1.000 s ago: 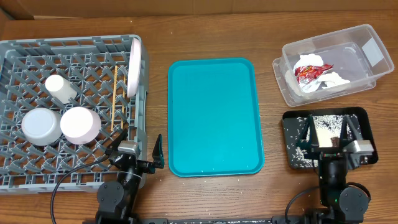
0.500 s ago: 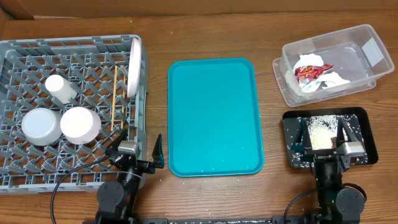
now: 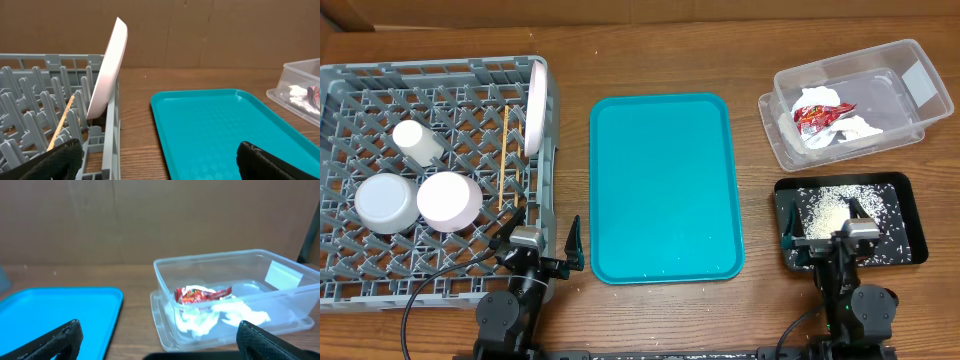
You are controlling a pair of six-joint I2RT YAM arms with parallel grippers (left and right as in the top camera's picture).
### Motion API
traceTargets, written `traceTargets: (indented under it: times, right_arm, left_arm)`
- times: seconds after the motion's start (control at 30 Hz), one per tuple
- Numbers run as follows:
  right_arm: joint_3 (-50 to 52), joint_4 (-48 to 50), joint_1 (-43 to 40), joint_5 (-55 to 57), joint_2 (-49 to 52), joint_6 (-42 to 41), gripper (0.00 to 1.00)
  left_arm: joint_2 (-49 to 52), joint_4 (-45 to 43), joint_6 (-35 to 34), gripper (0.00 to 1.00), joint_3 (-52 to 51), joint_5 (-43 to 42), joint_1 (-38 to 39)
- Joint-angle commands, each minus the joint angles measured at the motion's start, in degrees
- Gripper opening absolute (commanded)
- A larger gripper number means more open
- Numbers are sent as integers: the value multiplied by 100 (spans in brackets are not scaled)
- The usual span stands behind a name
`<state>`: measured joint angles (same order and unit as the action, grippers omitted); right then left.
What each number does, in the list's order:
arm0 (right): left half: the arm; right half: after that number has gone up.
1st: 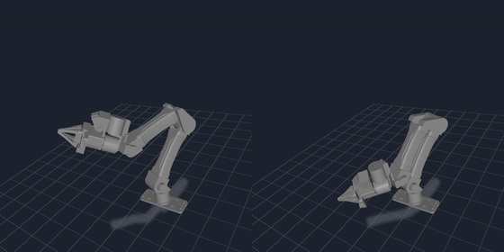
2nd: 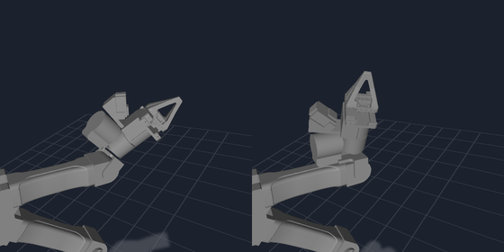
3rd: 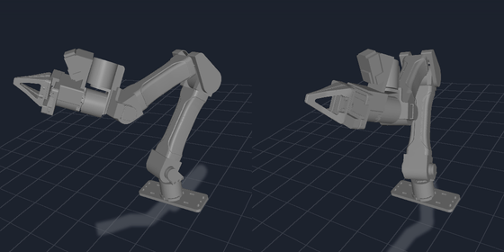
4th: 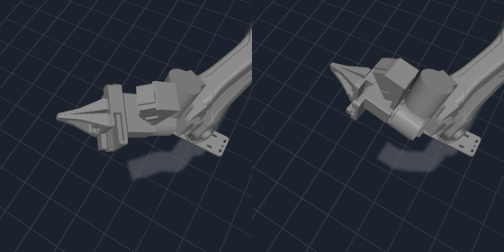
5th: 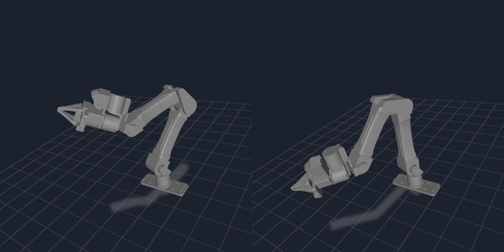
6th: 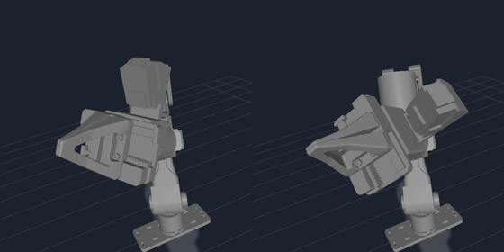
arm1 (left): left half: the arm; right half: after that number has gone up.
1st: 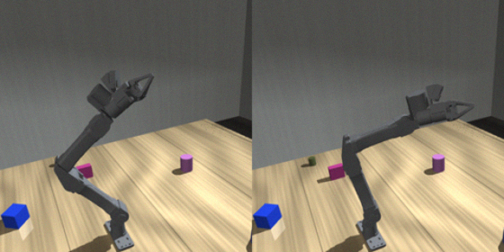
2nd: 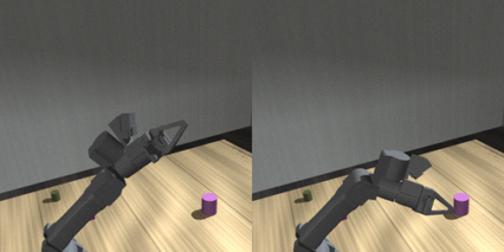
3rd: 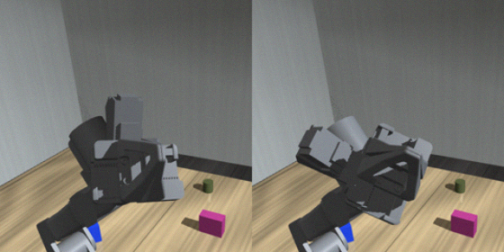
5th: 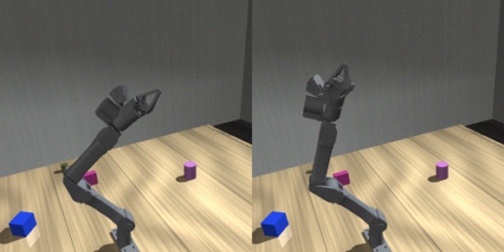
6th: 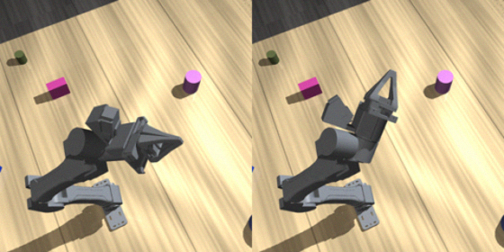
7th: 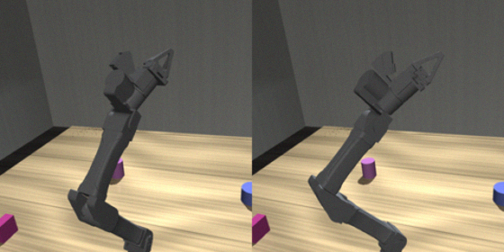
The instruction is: Sort waste into correct bins and load items into the dishwasher
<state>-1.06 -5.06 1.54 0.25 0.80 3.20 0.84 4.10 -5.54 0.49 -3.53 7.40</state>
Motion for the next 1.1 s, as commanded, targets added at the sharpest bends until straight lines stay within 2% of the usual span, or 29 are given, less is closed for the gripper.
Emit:
traceTargets:
  times: [0.0, 0.43, 0.57, 1.07]
  right_arm:
    - [61, 20, 33, 7, -68, 284, 100]
    - [61, 50, 35, -15, -68, 321, 100]
    - [61, 55, 81, -337, -68, 870, 100]
    - [61, 28, 140, -278, -68, 710, 100]
  left_arm:
    - [-63, 15, 87, 100, -22, 66, -28]
    - [-63, 15, 87, 100, -22, 66, -28]
    - [-63, 15, 87, 100, -22, 66, -28]
    - [-63, 15, 87, 100, -22, 66, -28]
